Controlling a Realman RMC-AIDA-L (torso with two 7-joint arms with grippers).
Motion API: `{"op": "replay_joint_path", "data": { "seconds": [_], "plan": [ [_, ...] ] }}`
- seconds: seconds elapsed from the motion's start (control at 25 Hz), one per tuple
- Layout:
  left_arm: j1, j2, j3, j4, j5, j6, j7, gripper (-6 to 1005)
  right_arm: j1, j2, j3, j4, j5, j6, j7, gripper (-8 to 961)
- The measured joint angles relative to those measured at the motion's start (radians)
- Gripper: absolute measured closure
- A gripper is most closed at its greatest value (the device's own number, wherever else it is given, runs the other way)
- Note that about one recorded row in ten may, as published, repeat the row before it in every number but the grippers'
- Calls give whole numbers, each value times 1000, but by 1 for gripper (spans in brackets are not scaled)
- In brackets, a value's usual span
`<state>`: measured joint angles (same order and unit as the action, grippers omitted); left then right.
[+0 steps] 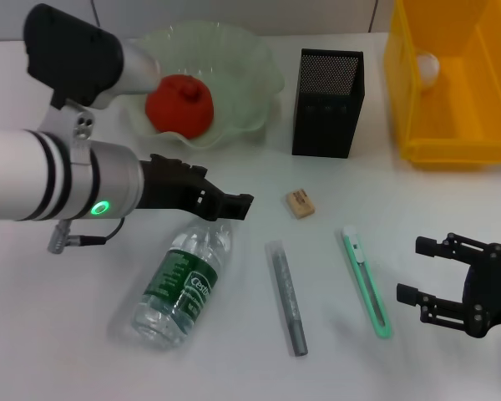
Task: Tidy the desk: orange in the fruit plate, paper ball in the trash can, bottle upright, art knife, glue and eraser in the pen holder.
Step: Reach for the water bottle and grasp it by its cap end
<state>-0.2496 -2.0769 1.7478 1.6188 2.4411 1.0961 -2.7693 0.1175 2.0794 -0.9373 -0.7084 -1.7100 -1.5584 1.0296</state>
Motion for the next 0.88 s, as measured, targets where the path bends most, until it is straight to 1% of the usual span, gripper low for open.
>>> {"op": "replay_joint_path", "data": {
  "seconds": [0.12, 0.2, 0.32, 0.52, 0.88],
  "plan": [
    [-19, 0, 1, -24, 1, -5, -1, 202, -2, 0, 0, 4, 2, -6, -18, 209],
    [-59, -1, 5, -84, 2, -14, -4, 202, -2, 1, 0, 5, 4, -8, -27, 209],
    [-96, -2, 7, -150, 3, -34, -7, 203, -1, 2, 0, 10, 5, -10, -36, 209],
    [-125, -2, 9, -191, 4, -43, -21, 203, 1, 2, 0, 12, 5, -10, -36, 209],
    [-157, -2, 11, -249, 4, -51, -28, 203, 1, 2, 0, 12, 4, -11, -37, 208]
  ]
}}
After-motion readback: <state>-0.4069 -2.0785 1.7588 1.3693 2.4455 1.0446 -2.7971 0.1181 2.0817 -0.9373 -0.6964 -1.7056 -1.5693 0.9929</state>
